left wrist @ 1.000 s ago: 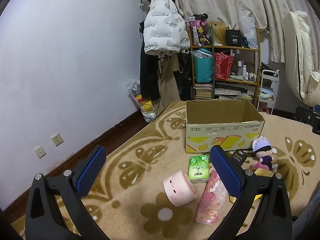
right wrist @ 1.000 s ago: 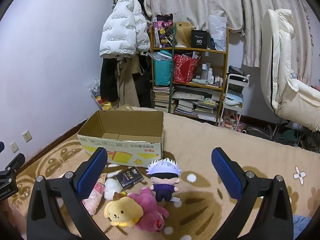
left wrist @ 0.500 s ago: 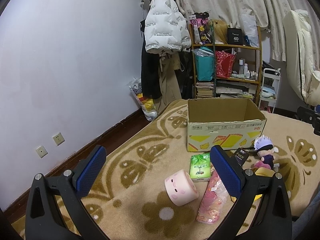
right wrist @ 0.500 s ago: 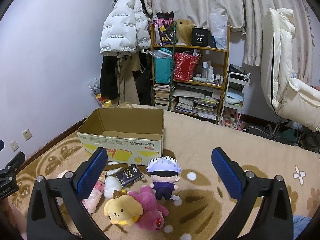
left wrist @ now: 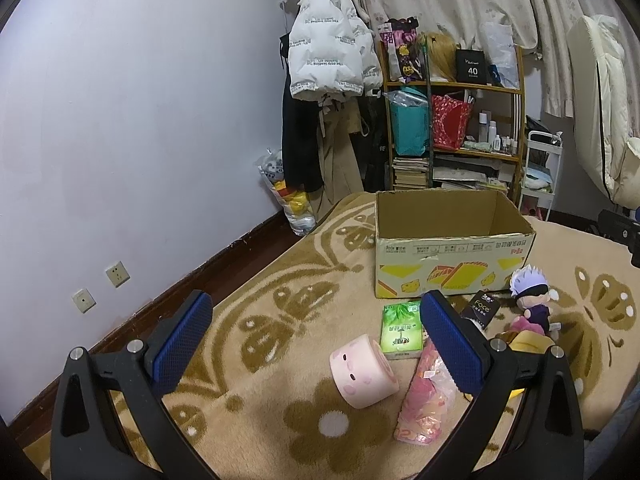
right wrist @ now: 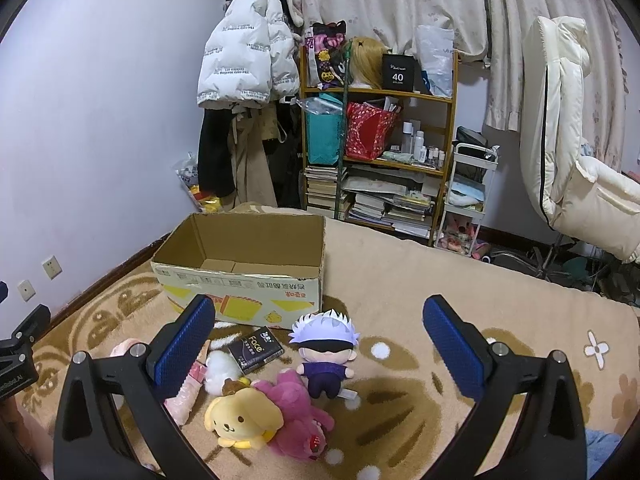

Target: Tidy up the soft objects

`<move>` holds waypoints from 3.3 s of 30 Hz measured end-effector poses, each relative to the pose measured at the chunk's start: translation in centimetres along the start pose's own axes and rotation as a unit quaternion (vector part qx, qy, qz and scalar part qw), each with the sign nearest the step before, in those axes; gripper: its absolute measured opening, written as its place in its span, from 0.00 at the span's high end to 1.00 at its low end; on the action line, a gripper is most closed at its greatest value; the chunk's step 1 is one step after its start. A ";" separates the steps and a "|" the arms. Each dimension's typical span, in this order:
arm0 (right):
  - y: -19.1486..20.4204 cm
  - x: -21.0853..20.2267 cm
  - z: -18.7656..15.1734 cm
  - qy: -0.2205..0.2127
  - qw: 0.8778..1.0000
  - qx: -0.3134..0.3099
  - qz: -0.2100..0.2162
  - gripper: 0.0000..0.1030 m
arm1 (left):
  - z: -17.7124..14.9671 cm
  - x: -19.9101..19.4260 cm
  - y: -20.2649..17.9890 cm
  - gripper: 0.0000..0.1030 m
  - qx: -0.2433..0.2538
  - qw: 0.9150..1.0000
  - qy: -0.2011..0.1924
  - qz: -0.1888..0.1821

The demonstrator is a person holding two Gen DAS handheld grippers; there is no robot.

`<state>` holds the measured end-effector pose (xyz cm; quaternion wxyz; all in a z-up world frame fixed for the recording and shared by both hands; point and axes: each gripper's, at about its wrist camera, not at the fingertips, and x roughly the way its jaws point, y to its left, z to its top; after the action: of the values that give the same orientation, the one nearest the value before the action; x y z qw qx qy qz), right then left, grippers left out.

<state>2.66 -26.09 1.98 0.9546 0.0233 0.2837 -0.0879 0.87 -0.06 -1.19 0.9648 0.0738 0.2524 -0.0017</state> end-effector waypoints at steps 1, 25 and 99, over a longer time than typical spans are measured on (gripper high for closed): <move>-0.1 0.1 0.1 0.001 1.000 0.000 0.000 0.00 | 0.0 0.0 0.0 0.01 0.000 1.000 0.002 0.000; -0.1 1.0 0.2 0.027 0.999 -0.016 -0.013 0.00 | 0.0 2.6 -0.1 0.01 -0.002 0.998 0.060 -0.005; -2.0 23.4 -5.6 0.304 0.949 0.083 0.011 0.19 | -6.7 19.3 -3.7 0.38 -0.021 0.928 0.367 -0.066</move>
<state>18.53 -31.19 -15.47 0.8185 0.1316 0.5520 -0.0892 14.32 -2.08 -16.88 0.8041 0.0320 0.5928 -0.0324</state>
